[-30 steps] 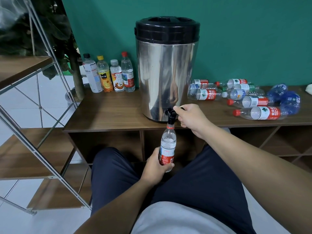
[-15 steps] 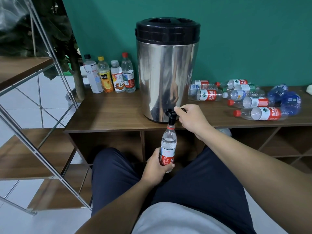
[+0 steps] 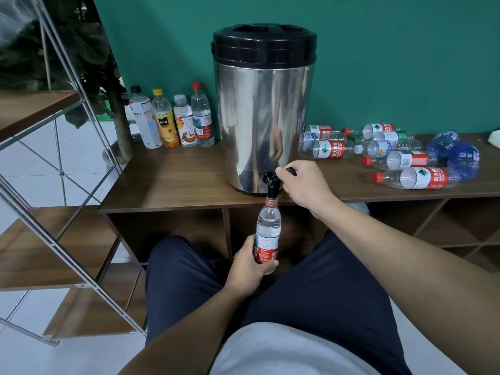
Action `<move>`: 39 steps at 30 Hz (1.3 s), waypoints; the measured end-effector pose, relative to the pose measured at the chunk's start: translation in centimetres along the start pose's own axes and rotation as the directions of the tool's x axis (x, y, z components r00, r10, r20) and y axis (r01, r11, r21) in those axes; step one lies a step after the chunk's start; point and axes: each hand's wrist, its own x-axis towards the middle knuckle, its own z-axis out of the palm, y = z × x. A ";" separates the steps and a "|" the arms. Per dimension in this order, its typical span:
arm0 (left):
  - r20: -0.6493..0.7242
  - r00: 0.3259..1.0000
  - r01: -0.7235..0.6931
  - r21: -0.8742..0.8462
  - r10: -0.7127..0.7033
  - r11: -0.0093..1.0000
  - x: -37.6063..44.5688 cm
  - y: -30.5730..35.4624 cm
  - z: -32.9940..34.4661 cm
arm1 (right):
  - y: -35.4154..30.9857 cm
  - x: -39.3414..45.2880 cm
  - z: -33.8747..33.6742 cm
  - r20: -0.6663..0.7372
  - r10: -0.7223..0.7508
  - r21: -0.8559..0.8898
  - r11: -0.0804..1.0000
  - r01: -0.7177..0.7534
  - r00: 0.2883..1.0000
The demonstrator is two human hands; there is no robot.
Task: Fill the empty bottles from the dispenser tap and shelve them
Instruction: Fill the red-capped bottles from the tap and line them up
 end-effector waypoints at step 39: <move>0.040 0.999 0.020 0.028 -0.021 0.999 0.5 -0.7 0.1 | 8.8 2.4 -4.5 0.054 -0.005 -0.561 0.827 0.034 0.999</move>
